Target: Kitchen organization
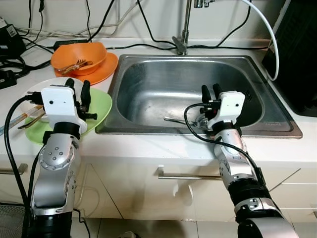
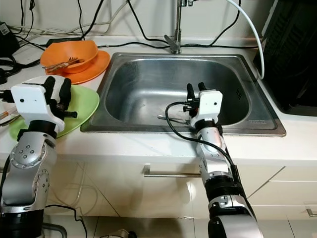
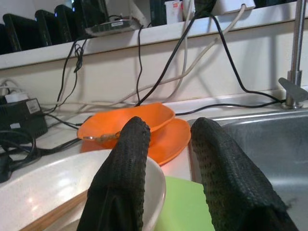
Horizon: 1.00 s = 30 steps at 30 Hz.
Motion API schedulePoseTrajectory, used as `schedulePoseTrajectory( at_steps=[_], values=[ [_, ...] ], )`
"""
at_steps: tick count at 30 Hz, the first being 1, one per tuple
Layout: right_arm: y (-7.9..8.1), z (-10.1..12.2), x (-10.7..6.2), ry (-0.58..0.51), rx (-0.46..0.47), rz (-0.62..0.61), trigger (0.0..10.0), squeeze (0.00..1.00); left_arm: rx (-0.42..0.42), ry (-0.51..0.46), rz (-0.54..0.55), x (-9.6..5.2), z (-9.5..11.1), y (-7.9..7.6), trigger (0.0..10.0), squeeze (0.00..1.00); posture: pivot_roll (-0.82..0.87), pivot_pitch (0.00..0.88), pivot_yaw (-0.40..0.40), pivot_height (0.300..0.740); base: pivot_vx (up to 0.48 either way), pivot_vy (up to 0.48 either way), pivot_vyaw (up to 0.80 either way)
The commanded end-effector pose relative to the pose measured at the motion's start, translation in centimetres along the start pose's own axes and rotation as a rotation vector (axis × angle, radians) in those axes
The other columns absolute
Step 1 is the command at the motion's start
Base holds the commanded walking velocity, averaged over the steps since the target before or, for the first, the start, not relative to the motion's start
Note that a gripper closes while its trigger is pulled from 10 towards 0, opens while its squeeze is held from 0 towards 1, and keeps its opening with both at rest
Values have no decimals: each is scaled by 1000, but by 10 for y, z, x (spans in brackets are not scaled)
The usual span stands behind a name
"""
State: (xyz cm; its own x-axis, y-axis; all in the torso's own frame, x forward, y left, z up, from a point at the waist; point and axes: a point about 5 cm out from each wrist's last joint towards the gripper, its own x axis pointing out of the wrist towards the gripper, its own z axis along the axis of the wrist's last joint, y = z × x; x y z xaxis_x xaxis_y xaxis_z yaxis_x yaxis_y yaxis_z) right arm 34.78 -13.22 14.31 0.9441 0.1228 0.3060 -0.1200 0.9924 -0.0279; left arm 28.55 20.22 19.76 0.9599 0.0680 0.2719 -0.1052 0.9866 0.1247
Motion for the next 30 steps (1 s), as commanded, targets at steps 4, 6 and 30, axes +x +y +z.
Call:
schedulePoseTrajectory(
  at_steps=[4, 6, 30],
  values=[
    [4, -13, -6, 62, 22, 4, 10000, 0, -2, 32, 77, -9, -12, 8, 10000, 0, 216, 36, 64, 740, 0, 0, 0],
    [4, -13, -6, 62, 23, 6, 10000, 0, 9, 58, 95, -13, -17, 10, 10000, 0, 217, 31, 65, 740, 0, 0, 0],
    [2, -13, -7, 57, 19, 3, 10000, 0, -53, 98, 113, -15, -30, 9, 10000, 0, 204, 30, 64, 740, 0, 0, 0]
  ],
)
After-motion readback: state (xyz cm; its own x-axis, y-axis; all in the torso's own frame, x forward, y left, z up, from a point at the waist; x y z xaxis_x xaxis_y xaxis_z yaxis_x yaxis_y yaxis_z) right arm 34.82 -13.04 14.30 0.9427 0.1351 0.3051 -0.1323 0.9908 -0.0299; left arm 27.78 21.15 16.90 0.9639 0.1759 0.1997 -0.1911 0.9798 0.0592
